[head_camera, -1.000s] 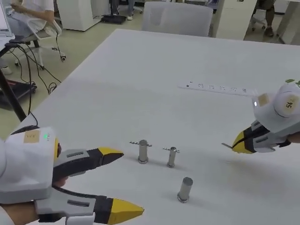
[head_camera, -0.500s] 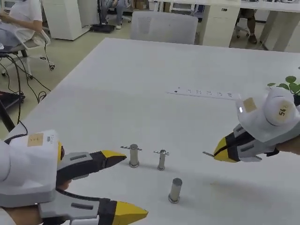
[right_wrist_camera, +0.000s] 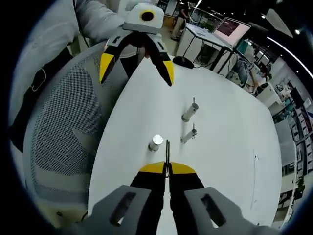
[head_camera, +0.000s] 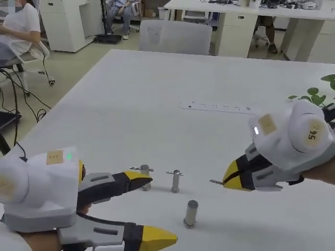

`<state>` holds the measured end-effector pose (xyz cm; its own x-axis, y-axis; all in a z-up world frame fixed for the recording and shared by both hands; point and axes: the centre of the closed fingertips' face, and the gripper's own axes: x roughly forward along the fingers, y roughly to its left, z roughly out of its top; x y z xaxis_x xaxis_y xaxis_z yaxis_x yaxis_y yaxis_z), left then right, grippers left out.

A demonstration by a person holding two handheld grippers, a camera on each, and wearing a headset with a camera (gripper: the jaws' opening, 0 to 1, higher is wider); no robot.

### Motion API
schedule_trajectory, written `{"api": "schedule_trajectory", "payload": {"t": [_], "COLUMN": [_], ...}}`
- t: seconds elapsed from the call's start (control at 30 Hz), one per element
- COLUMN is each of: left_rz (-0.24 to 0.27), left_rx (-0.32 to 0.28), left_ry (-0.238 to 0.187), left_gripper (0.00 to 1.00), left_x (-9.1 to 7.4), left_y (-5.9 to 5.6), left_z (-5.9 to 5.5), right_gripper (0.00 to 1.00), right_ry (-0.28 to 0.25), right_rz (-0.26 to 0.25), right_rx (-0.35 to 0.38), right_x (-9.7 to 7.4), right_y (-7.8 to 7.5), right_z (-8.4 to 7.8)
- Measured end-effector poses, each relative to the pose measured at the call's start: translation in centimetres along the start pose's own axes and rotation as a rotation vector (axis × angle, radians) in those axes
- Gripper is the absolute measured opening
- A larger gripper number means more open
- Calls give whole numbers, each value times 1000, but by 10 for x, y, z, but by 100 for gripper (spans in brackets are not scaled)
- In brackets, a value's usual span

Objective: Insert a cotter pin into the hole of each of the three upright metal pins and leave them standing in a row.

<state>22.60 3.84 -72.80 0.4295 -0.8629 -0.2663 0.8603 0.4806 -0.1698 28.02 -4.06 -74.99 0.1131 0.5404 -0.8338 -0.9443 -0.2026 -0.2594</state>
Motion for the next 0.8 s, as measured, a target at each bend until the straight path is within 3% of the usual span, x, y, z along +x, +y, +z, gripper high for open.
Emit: {"api": "schedule_trajectory", "payload": {"t": [0.27, 0.5, 0.63, 0.77, 0.8], "left_rz": [4, 10, 1, 0, 1], "left_rx": [-86, -286, -357, -404, -439], "left_ry": [-26, -63, -73, -62, -56], "left_gripper": [59, 45, 37, 32, 30], "left_x": [13, 20, 22, 25, 26], "left_y": [-4, 2, 3, 3, 3], "left_z": [10, 14, 15, 13, 12], "right_gripper": [3, 3, 3, 3, 3], "right_ry": [-2, -18, -21, -29, -24], "right_rz": [-14, -12, -26, -34, -40], "right_rx": [-67, -103, -123, -138, -149], "right_x": [-3, -4, -5, -5, -5], "right_y": [8, 17, 18, 20, 21], "right_z": [17, 30, 35, 40, 41]}}
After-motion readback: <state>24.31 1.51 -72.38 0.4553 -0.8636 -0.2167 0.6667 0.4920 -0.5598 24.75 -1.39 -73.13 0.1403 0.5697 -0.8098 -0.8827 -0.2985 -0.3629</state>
